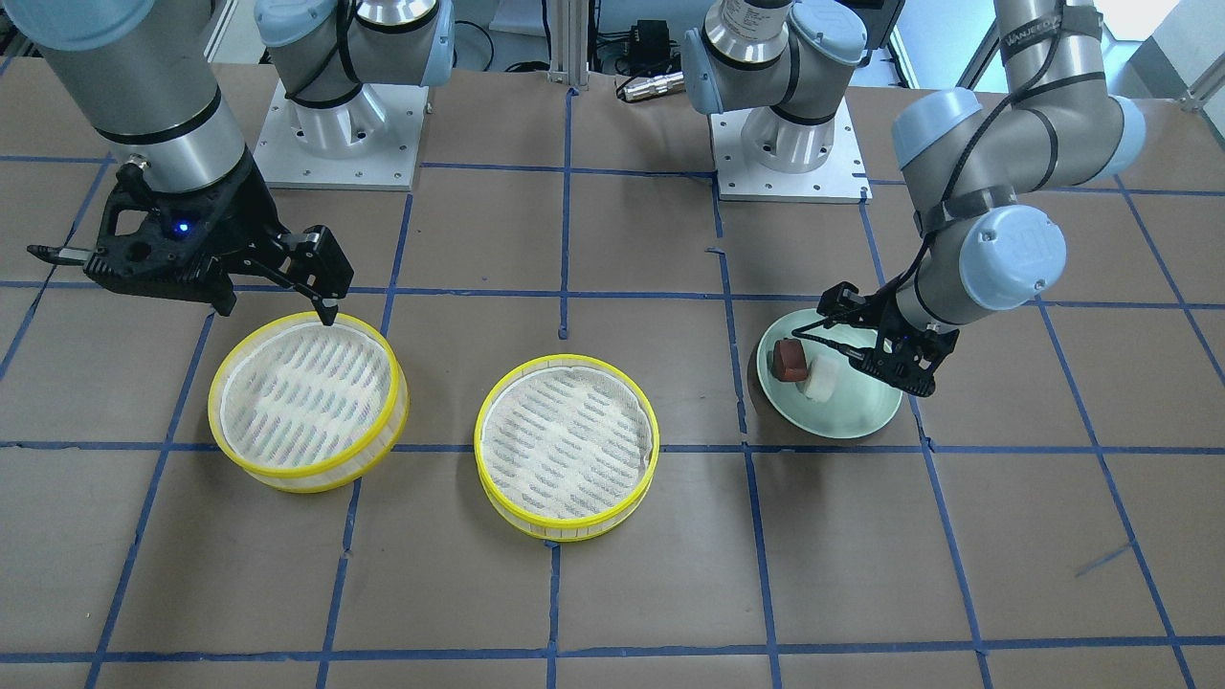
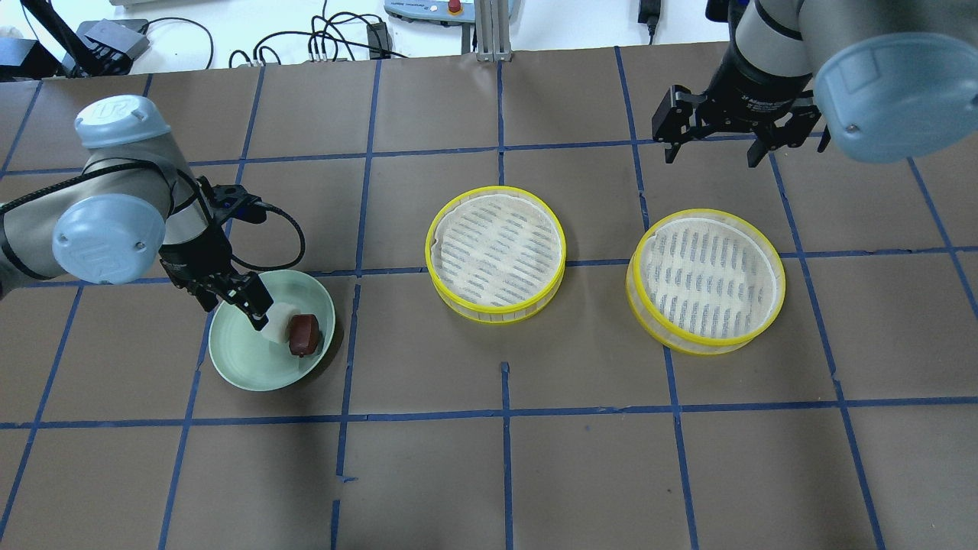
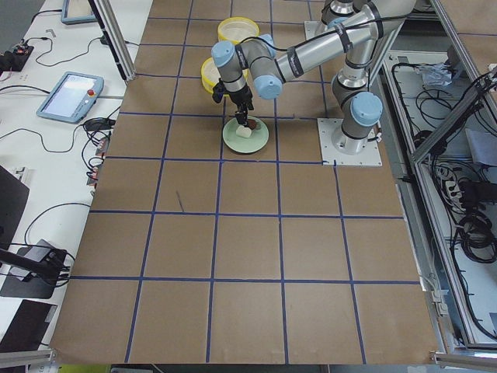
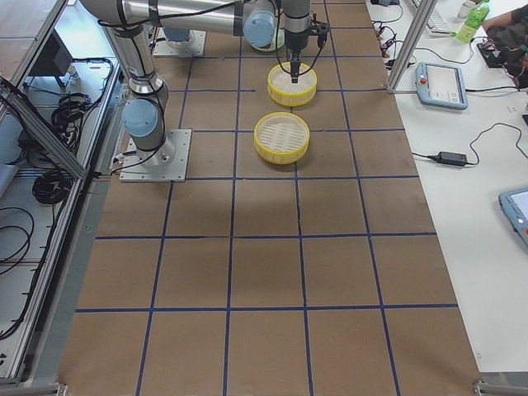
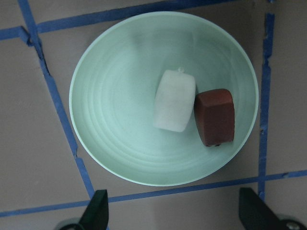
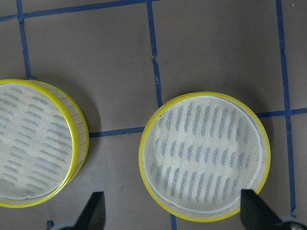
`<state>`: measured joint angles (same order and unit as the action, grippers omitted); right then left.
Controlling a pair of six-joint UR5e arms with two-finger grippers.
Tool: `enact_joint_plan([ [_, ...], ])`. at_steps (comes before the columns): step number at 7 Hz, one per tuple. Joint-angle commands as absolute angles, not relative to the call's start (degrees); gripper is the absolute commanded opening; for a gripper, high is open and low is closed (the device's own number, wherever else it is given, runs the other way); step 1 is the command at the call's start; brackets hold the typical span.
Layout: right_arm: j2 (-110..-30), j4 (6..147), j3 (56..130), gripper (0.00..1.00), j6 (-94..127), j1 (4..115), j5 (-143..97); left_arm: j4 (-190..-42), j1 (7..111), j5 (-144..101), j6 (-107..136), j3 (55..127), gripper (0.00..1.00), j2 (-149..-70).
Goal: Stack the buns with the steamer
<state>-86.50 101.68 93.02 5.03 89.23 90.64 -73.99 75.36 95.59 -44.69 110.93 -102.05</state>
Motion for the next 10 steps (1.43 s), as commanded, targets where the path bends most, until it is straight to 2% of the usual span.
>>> enact_joint_plan([
  [1,-87.4,101.7,93.1,1.00,4.4,89.6,93.6,-66.5,74.6,94.9,-59.5,111.7,0.96,-105.9],
  [3,-87.9,102.6,92.8,1.00,4.4,89.6,93.2,-64.9,74.6,88.4,-61.7,113.9,0.93,-108.8],
  [4,-87.1,102.7,92.8,1.00,4.8,89.9,92.9,-65.0,74.7,89.0,-62.1,113.9,0.67,-108.7],
  [5,-87.0,102.6,92.9,1.00,4.3,89.6,92.9,-65.0,74.7,89.3,-62.3,113.6,0.30,-108.5],
  [6,-87.6,102.6,92.8,1.00,4.4,89.6,92.8,-65.0,74.7,89.5,-62.2,113.4,0.11,-108.2],
  [7,-87.6,102.6,92.9,1.00,4.4,89.6,91.2,-65.1,74.6,89.5,-62.1,113.1,0.01,-107.8],
  [10,-87.1,102.7,94.3,1.00,4.3,89.7,90.9,-73.2,74.8,84.2,-46.4,108.6,0.00,-100.5],
])
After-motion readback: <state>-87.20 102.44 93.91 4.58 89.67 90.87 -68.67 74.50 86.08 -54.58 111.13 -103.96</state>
